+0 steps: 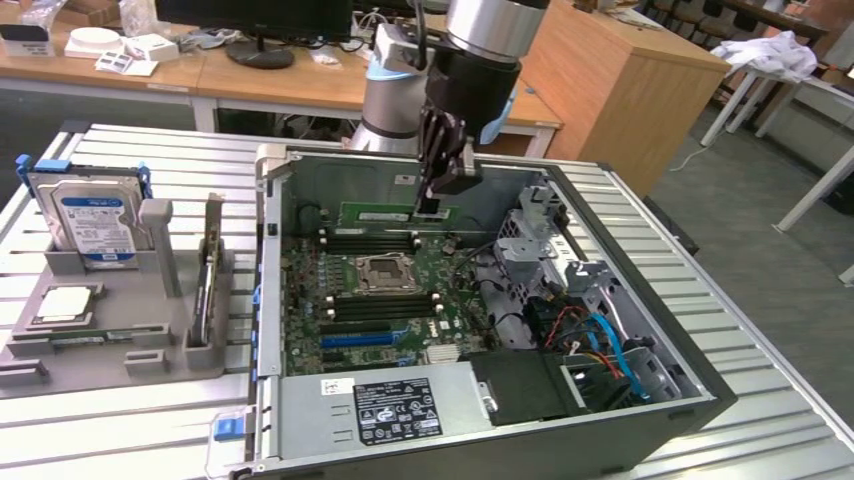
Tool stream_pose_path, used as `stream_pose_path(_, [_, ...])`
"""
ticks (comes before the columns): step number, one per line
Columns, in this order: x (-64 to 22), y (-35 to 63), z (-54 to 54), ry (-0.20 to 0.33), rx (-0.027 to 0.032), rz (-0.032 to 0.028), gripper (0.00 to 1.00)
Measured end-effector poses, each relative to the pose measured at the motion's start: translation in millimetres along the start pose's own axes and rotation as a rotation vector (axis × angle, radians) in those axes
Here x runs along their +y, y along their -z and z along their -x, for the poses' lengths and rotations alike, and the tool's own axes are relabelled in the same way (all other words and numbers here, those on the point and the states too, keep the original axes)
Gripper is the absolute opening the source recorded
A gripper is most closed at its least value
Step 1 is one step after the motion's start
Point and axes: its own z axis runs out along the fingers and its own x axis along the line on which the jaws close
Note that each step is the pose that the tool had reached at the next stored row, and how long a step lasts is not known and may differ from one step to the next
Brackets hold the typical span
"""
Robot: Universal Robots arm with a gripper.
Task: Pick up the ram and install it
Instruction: 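Pick up the ram and move it above insertion slot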
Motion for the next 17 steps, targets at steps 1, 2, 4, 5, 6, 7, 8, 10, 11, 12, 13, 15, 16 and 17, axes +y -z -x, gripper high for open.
stream_pose_path(1, [-0.1,-1.6,0.0,0.000,-0.0001,0.0000,0.12])
stream_pose_path(2, [-0.2,-3.3,0.0,0.000,-0.0001,0.0000,0.12])
stream_pose_path(4, [-0.4,-6.2,0.0,0.000,-0.0002,-0.0001,0.12])
stream_pose_path(5, [-0.5,-7.6,0.0,0.000,-0.0001,-0.0001,0.12])
stream_pose_path(6, [-0.6,-8.9,0.0,0.000,-0.0002,-0.0001,0.12])
stream_pose_path(7, [-0.7,-10.3,0.0,0.000,-0.0002,-0.0001,0.12])
stream_pose_path(8, [-0.7,-11.5,0.0,0.000,-0.0002,-0.0001,0.12])
stream_pose_path(10, [-0.9,-13.3,-0.1,0.000,-0.0001,-0.0001,0.12])
stream_pose_path(11, [-0.9,-13.5,-0.1,0.000,0.0001,0.0001,0.12])
stream_pose_path(12, [-0.9,-13.5,-0.1,0.000,0.0002,0.0001,0.12])
stream_pose_path(13, [-0.9,-13.5,-0.1,0.000,0.0001,0.0001,0.12])
stream_pose_path(15, [-0.9,-13.6,-0.1,0.000,0.0000,0.0000,0.12])
stream_pose_path(16, [-1.2,-13.6,-0.1,0.000,0.0000,0.0000,0.12])
stream_pose_path(17, [-2.2,-13.6,-0.2,0.000,-0.0001,-0.0001,0.12])
